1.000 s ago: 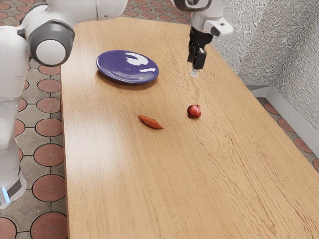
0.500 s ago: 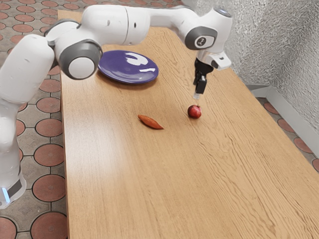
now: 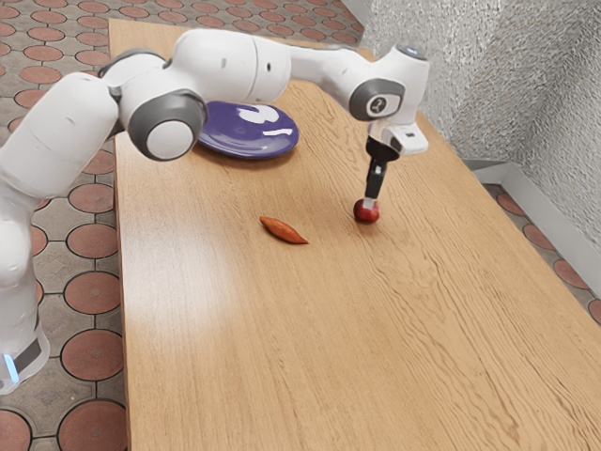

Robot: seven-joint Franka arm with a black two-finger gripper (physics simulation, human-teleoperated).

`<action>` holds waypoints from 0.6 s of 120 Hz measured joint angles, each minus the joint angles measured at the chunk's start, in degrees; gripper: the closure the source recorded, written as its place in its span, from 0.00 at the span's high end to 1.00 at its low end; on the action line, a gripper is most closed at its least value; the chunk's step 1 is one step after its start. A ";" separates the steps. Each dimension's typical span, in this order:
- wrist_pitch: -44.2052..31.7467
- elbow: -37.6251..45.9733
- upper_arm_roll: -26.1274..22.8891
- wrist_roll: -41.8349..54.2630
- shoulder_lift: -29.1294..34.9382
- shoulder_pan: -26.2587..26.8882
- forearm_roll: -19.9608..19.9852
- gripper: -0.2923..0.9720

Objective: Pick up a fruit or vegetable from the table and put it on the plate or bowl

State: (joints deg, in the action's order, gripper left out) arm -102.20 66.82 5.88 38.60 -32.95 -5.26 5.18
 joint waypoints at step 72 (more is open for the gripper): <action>-0.37 0.08 -0.01 7.64 -2.34 -0.31 2.00 0.77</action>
State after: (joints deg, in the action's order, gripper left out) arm -102.56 66.90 5.87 46.24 -35.29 -5.57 7.18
